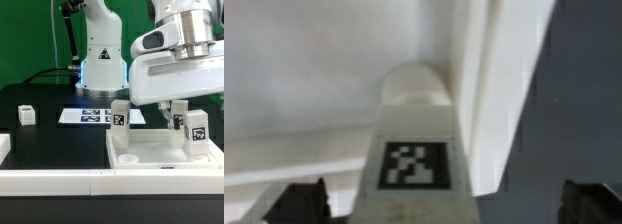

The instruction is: Assemble square table

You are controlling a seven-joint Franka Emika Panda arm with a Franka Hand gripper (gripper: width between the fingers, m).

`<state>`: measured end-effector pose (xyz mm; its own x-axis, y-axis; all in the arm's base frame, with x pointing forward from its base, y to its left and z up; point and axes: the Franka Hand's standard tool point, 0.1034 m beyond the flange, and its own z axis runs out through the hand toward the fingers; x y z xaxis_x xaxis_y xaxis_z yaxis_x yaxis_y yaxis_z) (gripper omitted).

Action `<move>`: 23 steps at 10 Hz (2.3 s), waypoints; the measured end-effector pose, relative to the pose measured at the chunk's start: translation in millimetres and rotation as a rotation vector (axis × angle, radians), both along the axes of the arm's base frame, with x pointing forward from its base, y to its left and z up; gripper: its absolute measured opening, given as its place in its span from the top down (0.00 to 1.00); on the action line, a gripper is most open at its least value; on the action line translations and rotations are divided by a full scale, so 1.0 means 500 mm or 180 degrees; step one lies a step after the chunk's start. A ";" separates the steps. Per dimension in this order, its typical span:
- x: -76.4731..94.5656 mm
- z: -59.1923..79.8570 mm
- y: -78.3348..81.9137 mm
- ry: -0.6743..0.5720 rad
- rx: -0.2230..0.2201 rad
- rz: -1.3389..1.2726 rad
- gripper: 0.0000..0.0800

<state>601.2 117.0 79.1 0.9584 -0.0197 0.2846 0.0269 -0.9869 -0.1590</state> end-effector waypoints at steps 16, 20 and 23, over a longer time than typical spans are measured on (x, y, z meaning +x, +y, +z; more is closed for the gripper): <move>0.028 0.006 -0.020 0.1275 0.0348 -0.2040 0.64; 0.036 0.004 -0.018 0.1268 0.0922 -0.3599 0.64; 0.041 0.004 -0.017 0.1342 0.1098 -0.4365 0.64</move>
Offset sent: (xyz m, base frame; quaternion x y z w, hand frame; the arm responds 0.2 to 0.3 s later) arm 0.0177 -0.0257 0.0043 -0.0157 -0.1991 -0.0200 0.9796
